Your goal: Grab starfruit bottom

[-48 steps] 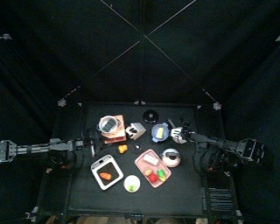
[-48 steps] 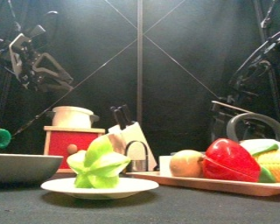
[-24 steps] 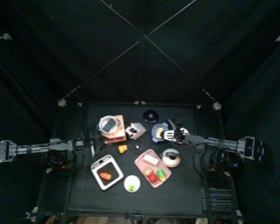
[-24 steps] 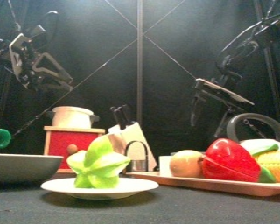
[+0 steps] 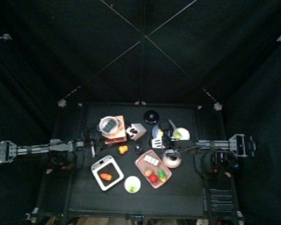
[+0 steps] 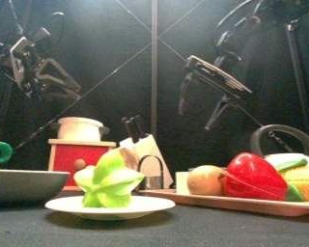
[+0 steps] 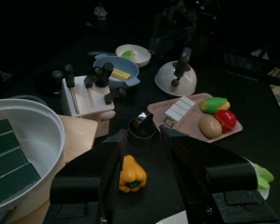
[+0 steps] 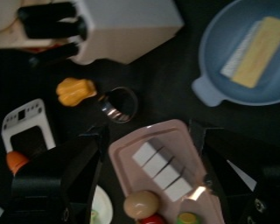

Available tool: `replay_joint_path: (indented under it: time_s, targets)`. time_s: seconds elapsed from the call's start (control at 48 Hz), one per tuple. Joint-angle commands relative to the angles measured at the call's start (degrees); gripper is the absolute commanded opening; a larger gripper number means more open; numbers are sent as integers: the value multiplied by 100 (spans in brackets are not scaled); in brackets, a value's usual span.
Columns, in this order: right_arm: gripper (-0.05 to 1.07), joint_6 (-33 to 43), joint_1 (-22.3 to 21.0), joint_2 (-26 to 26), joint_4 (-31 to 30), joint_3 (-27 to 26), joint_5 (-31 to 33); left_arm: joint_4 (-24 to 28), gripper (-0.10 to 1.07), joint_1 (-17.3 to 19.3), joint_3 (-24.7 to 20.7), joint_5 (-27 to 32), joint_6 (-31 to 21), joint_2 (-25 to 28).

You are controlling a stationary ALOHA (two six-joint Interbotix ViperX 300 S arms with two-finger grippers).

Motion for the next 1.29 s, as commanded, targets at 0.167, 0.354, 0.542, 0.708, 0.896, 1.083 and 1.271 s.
replay_joint_path:
  time_s: [0.167,0.354,0.542,0.708,0.896,1.083,1.271]
  targets:
    - [101,-44,853,773,35,-1204,264,-9,78,9,-70,-26,9,9]
    - [101,-35,1230,1134,536,-1644,334,0,78,9,-70,-26,9,9]
    - [101,-44,1626,1582,1538,-1934,325,-53,78,9,-70,-26,9,9]
    - [101,-26,2004,2101,2048,-2232,334,-53,78,9,-70,-26,9,9]
    - [101,53,2276,2654,2373,-2672,325,-53,78,9,-70,-26,9,9]
    - [101,62,2338,3059,2399,-3094,413,-53,78,0,-70,-26,9,9]
    - [101,176,2338,3296,2320,-3155,492,-53,78,-18,-70,-26,9,9]
